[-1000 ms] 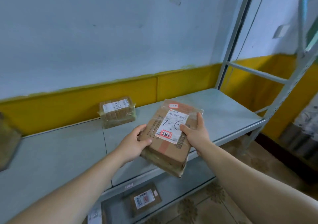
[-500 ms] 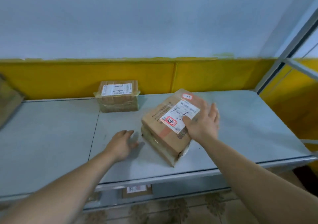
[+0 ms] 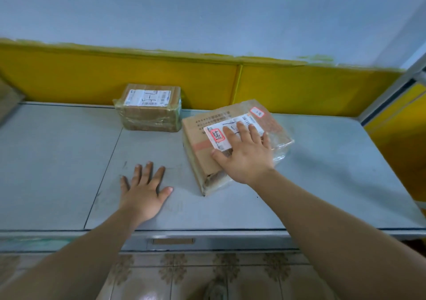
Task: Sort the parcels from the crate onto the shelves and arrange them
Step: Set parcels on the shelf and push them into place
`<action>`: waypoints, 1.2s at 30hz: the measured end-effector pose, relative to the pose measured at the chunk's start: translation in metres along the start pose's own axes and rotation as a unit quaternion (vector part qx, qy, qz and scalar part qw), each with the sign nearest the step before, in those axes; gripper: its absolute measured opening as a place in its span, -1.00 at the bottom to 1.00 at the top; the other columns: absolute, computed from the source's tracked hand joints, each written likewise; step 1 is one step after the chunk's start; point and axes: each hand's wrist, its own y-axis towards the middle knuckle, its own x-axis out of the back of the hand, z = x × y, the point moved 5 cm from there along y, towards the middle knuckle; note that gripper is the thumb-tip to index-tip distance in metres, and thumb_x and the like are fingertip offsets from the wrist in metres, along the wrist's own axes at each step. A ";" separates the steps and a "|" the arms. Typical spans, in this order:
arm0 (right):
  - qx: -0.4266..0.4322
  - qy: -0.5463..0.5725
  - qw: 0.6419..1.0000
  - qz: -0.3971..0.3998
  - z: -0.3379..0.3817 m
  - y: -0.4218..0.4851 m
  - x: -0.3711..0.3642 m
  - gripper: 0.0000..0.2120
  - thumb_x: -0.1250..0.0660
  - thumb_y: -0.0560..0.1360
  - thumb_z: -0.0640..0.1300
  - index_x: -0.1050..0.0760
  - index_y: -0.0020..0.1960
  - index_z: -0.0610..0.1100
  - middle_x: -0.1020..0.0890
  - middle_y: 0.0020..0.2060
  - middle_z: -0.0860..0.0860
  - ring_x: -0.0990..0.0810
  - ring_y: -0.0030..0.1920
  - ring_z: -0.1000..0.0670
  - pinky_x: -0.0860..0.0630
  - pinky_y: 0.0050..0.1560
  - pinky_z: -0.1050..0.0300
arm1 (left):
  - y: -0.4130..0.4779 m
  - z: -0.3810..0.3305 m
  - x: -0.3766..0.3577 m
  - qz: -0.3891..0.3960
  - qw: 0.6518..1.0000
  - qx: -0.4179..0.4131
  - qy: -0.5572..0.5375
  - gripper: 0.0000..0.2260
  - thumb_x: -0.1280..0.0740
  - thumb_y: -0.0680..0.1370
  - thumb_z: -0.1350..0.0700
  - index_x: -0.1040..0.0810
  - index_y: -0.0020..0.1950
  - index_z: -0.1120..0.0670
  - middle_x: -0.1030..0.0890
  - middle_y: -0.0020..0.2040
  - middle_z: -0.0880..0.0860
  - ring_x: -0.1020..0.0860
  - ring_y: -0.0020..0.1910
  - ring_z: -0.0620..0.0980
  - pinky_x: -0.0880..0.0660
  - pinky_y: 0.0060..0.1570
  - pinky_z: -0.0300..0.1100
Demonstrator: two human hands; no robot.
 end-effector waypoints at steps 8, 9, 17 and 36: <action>0.024 -0.059 0.998 0.016 -0.019 0.008 0.001 0.02 0.32 0.27 0.57 0.15 0.62 0.09 0.14 0.62 0.02 0.19 0.60 -0.11 0.20 0.56 -0.16 | -0.002 0.001 -0.003 -0.033 0.999 -0.011 0.008 -0.39 0.18 0.58 -0.32 0.24 0.57 -0.15 0.30 0.58 -0.01 0.30 0.55 0.08 0.25 0.47 0.22; 0.005 -0.054 0.998 0.012 -0.021 0.014 0.002 -0.01 0.27 0.32 0.58 0.14 0.62 0.09 0.12 0.62 0.01 0.18 0.60 -0.13 0.19 0.56 -0.18 | -0.002 0.000 -0.003 -0.034 0.999 -0.012 0.007 -0.39 0.17 0.58 -0.32 0.24 0.57 -0.15 0.30 0.58 -0.01 0.31 0.55 0.08 0.25 0.47 0.21; -0.067 -0.045 0.997 -0.016 -0.011 0.075 0.009 -0.13 0.16 0.48 0.51 0.11 0.63 0.04 0.06 0.62 -0.07 0.14 0.59 -0.22 0.15 0.53 -0.29 | -0.001 0.001 -0.005 -0.035 0.999 0.006 0.009 -0.32 0.28 0.48 -0.38 0.23 0.57 -0.18 0.30 0.58 -0.04 0.31 0.54 0.04 0.29 0.46 0.20; -0.080 -0.046 0.994 -0.057 -0.014 0.130 0.014 -0.13 0.15 0.48 0.50 0.01 0.62 0.00 -0.03 0.61 -0.13 0.05 0.58 -0.26 0.05 0.49 -0.35 | 0.000 0.002 -0.006 -0.039 0.999 0.020 -0.004 -0.19 0.39 0.32 -0.43 0.25 0.55 -0.20 0.35 0.55 -0.10 0.37 0.52 -0.03 0.33 0.46 0.15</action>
